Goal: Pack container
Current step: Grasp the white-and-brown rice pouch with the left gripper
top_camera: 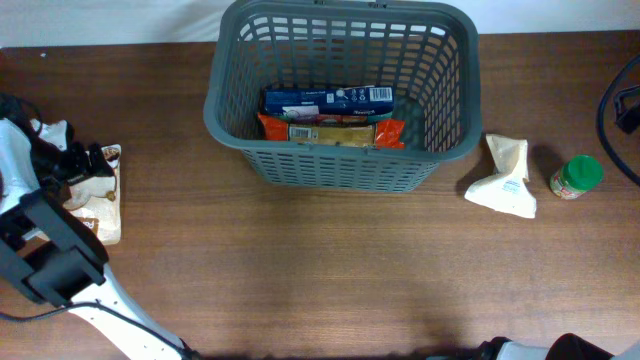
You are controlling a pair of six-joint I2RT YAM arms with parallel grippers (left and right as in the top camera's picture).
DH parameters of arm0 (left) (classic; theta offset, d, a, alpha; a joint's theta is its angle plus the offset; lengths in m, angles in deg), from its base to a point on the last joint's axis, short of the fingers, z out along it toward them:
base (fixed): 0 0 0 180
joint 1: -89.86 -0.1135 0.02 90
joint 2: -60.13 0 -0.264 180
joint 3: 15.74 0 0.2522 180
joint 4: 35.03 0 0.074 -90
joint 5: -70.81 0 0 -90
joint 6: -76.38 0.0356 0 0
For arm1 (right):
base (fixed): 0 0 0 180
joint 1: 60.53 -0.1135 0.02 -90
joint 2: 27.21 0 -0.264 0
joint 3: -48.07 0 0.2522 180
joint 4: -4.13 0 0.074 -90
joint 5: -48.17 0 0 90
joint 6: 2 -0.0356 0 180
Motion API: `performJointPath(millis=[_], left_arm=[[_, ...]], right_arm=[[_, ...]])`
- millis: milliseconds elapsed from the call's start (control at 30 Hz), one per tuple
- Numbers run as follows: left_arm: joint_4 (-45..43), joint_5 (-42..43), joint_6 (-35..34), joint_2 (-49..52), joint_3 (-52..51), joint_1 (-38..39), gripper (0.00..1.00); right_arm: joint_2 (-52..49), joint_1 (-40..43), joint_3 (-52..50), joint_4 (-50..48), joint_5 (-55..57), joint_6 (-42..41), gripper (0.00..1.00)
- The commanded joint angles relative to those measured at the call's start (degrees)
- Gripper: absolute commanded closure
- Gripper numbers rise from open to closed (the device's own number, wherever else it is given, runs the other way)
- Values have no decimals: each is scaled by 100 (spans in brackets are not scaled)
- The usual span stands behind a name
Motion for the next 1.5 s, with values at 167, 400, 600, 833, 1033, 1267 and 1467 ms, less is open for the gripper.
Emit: performJointPath(millis=[167, 400, 600, 833, 1033, 1267, 1467], left_arm=[[-98, -376, -48, 881, -24, 2, 0], [-26, -374, -48, 1147, -24, 0, 51], [59, -695, -208, 1196, -24, 2, 98], [581, -68, -304, 1193, 372, 15, 98], [1919, -24, -304, 1191, 2568, 138, 99], [2426, -50, -372, 1054, 5591, 549, 98], [2428, -225, -485, 940, 6151, 807, 98]], right_arm=[[-9, 31, 9, -15, 11, 37, 1], [-9, 31, 9, -15, 11, 37, 1], [-9, 31, 9, -15, 11, 37, 1], [-9, 31, 9, -15, 11, 37, 1], [-9, 33, 9, -15, 11, 37, 1], [-9, 33, 9, -15, 11, 37, 1], [-9, 31, 9, -15, 11, 37, 1]])
